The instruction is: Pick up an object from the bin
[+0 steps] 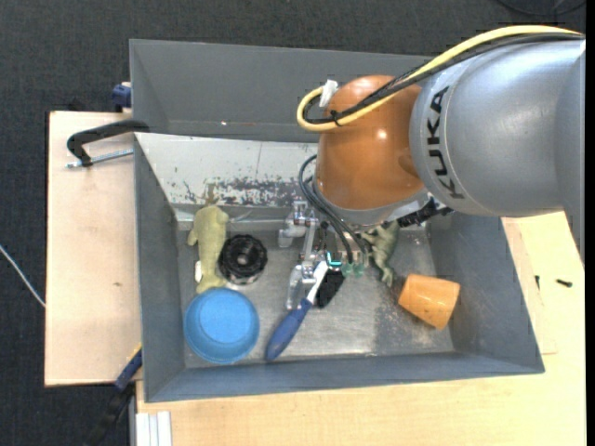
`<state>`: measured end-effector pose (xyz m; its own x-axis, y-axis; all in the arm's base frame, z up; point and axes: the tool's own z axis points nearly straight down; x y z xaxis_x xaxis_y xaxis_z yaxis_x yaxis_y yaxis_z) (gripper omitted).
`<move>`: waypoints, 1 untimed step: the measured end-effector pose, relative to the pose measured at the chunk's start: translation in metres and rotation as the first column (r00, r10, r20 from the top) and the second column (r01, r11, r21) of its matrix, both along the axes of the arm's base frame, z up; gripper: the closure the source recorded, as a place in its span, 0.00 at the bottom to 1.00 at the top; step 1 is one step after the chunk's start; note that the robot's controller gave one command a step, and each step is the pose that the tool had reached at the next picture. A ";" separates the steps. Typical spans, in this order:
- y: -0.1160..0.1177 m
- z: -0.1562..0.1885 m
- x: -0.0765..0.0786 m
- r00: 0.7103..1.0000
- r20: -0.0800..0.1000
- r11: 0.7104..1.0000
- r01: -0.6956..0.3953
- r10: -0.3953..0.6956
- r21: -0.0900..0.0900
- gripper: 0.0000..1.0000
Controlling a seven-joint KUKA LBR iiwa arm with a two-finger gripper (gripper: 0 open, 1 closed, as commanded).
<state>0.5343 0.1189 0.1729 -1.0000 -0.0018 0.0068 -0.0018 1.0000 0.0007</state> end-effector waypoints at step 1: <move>-0.107 -0.103 -0.006 1.000 0.014 1.000 0.010 -0.010 0.001 0.00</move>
Offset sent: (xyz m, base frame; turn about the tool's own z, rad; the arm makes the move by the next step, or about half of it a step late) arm -0.0083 -0.1048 -0.1029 0.0042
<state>0.5279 0.0115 0.0697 -0.9999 0.0081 -0.0067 0.0080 1.0000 0.0018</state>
